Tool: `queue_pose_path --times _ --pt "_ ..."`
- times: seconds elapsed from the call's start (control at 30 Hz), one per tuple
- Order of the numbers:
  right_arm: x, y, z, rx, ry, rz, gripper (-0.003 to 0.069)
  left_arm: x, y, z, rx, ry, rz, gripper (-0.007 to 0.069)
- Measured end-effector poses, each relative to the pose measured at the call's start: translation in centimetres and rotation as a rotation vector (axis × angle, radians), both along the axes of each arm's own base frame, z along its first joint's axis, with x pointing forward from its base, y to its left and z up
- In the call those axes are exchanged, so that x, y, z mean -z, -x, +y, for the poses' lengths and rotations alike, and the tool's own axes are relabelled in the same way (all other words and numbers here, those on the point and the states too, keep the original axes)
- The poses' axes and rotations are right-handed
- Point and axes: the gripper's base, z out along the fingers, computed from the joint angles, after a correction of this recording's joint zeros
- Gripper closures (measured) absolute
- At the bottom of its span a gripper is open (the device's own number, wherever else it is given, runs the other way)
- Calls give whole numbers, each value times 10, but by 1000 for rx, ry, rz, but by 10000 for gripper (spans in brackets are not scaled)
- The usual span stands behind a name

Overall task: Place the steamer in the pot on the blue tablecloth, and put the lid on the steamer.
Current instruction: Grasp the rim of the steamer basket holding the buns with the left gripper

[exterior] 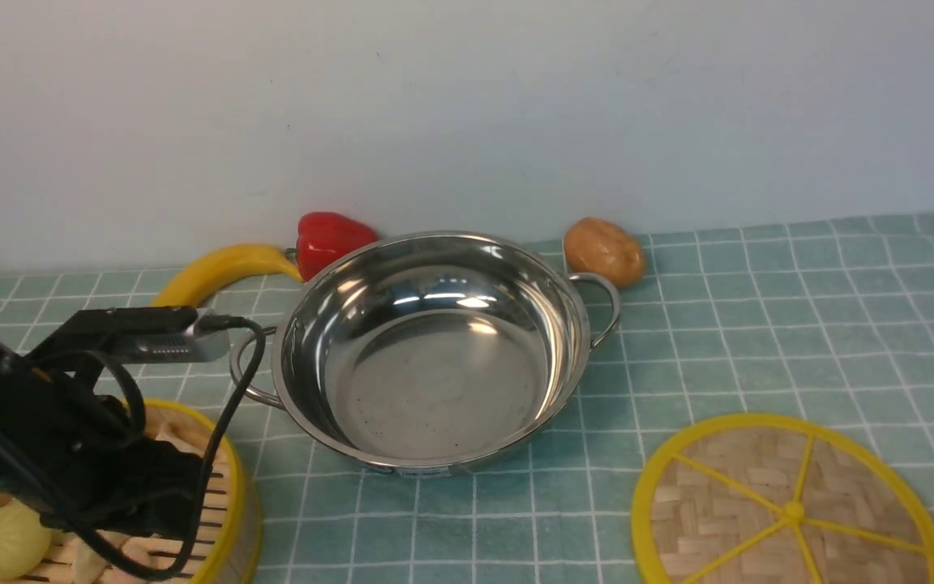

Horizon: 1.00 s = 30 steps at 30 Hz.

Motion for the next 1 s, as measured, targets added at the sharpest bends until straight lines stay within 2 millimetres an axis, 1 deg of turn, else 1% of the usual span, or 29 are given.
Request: queue_pose_path --times 0.13,0.17,0.23,0.43,0.83,0.9,1.0 --pt "0 0 0 0 0 0 416 14 -10 -3 40 -12 8 382" --pt "0 0 0 0 0 0 416 21 -12 -6 64 -13 33 382" --pt "0 0 0 0 0 0 416 28 -14 -11 96 -14 60 382" --pt "0 0 0 0 0 0 416 40 -17 -19 133 -19 93 382" --pt "0 0 0 0 0 0 416 68 -26 -16 126 -61 160 383" --pt "0 0 0 0 0 0 416 71 -26 -16 126 -60 172 402" --pt "0 0 0 0 0 0 416 71 -26 -17 125 -55 176 494"
